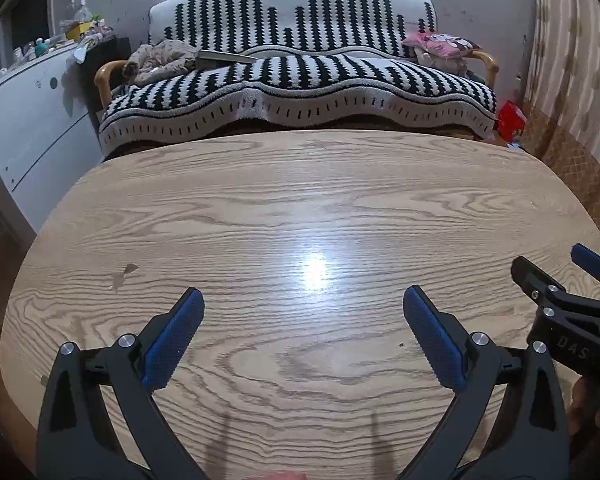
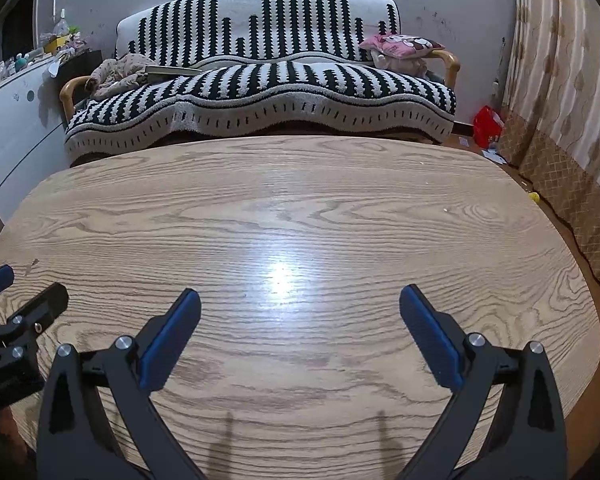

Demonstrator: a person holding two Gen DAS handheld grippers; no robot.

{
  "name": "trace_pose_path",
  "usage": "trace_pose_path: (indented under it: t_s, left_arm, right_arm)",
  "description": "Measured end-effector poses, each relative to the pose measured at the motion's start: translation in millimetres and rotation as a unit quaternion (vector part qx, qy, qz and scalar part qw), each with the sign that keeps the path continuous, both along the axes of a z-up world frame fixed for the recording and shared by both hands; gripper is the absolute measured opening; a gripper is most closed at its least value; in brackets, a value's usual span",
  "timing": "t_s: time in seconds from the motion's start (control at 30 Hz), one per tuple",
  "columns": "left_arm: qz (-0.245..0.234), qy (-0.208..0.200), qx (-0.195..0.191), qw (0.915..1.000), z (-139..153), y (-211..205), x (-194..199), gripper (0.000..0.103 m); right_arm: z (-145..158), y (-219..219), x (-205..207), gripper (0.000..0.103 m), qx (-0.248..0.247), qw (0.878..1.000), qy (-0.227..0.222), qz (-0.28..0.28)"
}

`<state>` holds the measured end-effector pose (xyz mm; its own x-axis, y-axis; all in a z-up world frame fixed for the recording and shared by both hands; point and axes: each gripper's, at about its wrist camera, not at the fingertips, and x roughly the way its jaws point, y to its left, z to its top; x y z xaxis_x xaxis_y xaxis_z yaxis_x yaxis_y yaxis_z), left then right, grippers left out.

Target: Collect trash

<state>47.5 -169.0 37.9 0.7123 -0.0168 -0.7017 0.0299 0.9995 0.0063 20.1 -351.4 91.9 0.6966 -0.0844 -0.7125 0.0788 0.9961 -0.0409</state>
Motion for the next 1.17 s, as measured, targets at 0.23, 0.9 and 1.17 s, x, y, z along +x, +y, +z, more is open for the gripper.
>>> trace_pose_path:
  t_s: [0.23, 0.9, 1.17]
  left_arm:
    - [0.007, -0.002, 0.021, 0.9997, -1.0, 3.1, 0.6, 0.097]
    - [-0.007, -0.004, -0.011, 0.9999, -8.0, 14.6, 0.8, 0.097]
    - [0.011, 0.021, 0.014, 0.9996, -15.2, 14.1, 13.3, 0.097]
  right_arm:
    - [-1.6, -0.6, 1.8, 0.096, 0.003, 1.0, 0.006, -0.002]
    - [-4.6, -0.5, 3.2, 0.096, 0.005, 1.0, 0.016, 0.002]
    - [-8.4, -0.8, 6.4, 0.096, 0.006, 1.0, 0.015, 0.001]
